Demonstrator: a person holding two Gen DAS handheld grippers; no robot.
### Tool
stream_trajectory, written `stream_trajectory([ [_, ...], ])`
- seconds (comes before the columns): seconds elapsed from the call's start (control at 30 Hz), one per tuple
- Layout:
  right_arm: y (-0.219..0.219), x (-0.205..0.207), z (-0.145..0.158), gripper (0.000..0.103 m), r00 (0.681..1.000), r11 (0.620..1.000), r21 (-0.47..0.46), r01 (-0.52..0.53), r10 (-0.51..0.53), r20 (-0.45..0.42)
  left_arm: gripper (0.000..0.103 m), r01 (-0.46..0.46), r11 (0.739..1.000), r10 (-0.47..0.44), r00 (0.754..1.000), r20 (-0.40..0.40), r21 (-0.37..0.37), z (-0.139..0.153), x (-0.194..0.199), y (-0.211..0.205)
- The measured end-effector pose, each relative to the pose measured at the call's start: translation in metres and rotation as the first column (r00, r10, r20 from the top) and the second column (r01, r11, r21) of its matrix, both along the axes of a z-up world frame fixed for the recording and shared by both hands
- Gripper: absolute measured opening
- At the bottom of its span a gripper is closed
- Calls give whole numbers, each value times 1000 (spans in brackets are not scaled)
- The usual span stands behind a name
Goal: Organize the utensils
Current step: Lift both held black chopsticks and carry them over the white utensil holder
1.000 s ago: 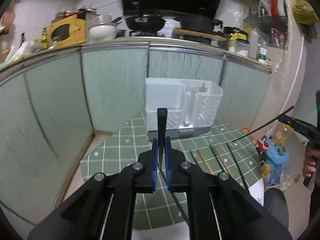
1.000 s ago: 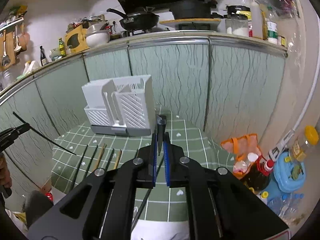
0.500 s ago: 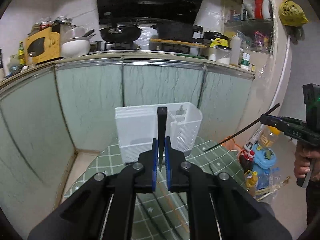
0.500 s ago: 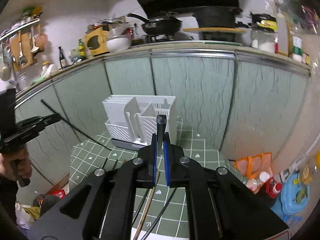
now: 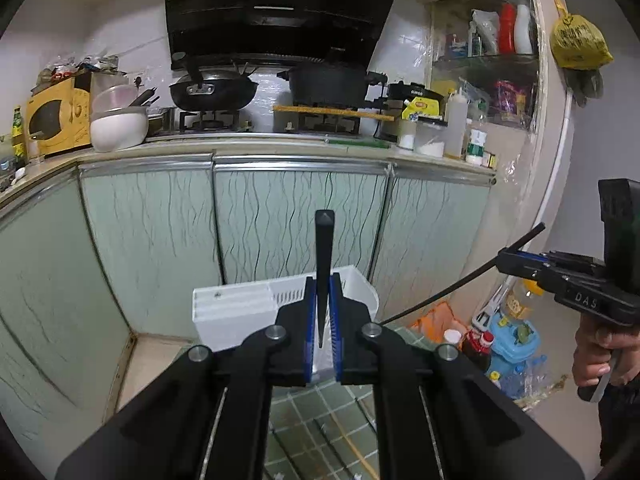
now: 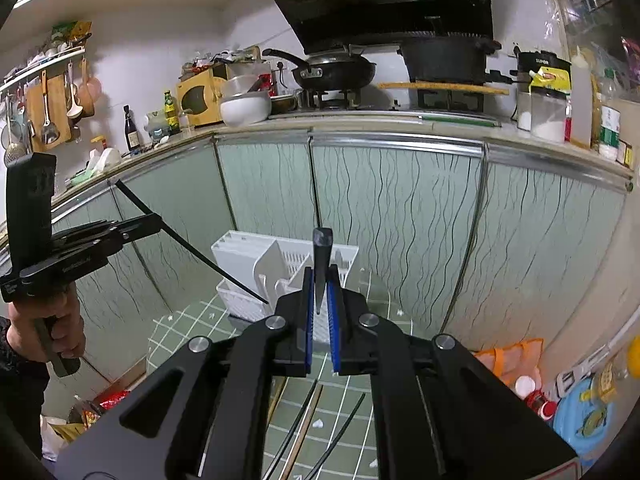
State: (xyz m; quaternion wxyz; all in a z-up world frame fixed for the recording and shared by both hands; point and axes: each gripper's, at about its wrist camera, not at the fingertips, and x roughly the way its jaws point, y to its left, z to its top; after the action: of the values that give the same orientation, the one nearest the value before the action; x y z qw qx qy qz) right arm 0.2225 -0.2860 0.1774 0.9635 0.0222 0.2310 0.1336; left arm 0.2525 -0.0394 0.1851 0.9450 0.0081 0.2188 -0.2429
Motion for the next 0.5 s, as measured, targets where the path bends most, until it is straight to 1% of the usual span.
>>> stream_trajectory([
  [0.17,3,15,15,6,1000,1000,-5,3,-2,13,8,22,1000,-22,1000,3,-10,13,16,-14],
  [0.27,6,28,16,6,1000,1000,-13,-7,7,7,8,30,1000,-30,1000,10,5,15,25,-24],
  [0.33,8,37,13,6,1000,1000,-23,-12,12,1,8,21,999,-21,1000,9,30,13,34,-31],
  [0.37,9,43,10,6,1000,1000,-26,-16,16,-7,8,16,999,-16,1000,0,29,9,39,-34],
  [0.43,11,51,3,6,1000,999,-36,-18,17,-18,8,35,999,-34,999,-23,24,2,49,-38],
  [0.5,12,61,-5,6,999,999,-37,-21,20,-31,8,30,999,-29,999,-34,40,-8,57,-43],
])
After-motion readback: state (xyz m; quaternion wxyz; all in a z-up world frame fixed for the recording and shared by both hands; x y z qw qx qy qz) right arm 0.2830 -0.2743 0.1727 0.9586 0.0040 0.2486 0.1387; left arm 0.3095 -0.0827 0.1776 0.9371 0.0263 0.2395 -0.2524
